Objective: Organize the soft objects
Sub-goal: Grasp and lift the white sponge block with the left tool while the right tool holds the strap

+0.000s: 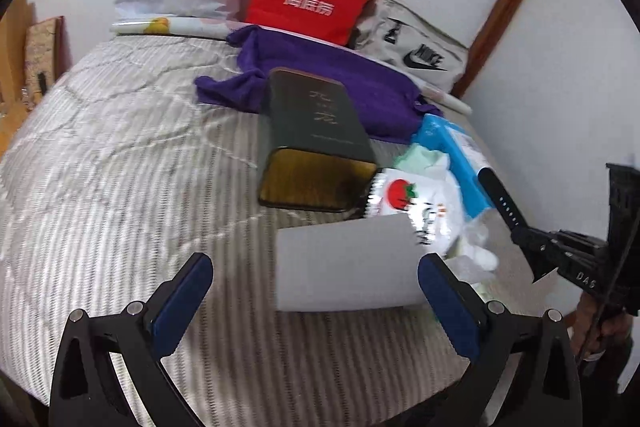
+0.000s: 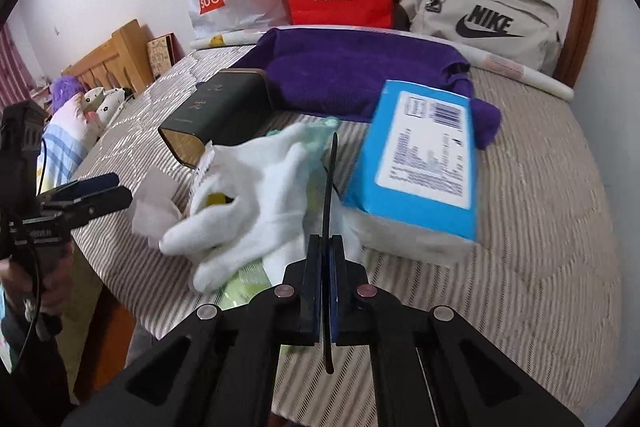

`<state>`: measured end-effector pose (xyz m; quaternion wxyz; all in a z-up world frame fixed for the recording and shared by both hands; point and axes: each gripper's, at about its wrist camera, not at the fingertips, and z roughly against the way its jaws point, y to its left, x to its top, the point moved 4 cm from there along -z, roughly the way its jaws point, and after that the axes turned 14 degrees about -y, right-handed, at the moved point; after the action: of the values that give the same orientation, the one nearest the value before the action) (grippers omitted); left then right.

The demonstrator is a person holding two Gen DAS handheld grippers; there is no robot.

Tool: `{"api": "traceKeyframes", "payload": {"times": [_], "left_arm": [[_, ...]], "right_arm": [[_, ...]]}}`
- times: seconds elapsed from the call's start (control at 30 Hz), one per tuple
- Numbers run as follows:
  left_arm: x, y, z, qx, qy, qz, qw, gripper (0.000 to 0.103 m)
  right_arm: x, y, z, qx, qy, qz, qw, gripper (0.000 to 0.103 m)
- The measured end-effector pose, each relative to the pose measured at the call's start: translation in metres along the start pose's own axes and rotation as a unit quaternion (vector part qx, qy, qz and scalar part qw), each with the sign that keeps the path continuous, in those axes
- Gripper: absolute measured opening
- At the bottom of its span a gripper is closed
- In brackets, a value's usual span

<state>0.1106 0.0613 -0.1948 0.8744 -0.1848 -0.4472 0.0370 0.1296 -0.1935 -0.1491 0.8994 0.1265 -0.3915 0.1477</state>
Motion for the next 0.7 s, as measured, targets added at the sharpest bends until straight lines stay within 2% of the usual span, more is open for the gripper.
{"api": "traceKeyframes", "payload": {"times": [0.07,0.23,0.4,0.57,0.6,0.67,0.7], "left_arm": [[-0.001,-0.004,-0.004,-0.023,0.002,0.0,0.9997,0.103],[-0.009,-0.004,-0.02,-0.028,0.024,0.003,0.9993,0.103],[-0.017,0.001,-0.027,-0.049,0.037,0.023,0.9979,0.103],[-0.02,-0.001,-0.033,-0.04,0.041,0.019,0.9982,0.103],[-0.02,-0.002,-0.034,-0.036,0.042,0.015,0.9984,0.1],[-0.019,-0.005,-0.034,-0.033,0.044,0.012,0.9984,0.084],[-0.018,-0.006,-0.034,-0.038,0.042,0.014,0.9983,0.083]], "right_arm": [[-0.004,-0.006,0.008,-0.005,-0.001,-0.004,1.0,0.003],[-0.022,-0.022,0.021,-0.022,0.007,-0.008,1.0,0.003],[-0.044,-0.04,0.015,-0.039,0.031,-0.024,0.998,0.003],[-0.06,-0.047,0.002,-0.041,0.048,-0.034,0.997,0.003],[-0.062,-0.049,0.0,-0.042,0.05,-0.036,0.997,0.003],[-0.065,-0.051,-0.004,-0.042,0.052,-0.037,0.997,0.003],[-0.065,-0.052,-0.005,-0.043,0.052,-0.037,0.997,0.003]]}}
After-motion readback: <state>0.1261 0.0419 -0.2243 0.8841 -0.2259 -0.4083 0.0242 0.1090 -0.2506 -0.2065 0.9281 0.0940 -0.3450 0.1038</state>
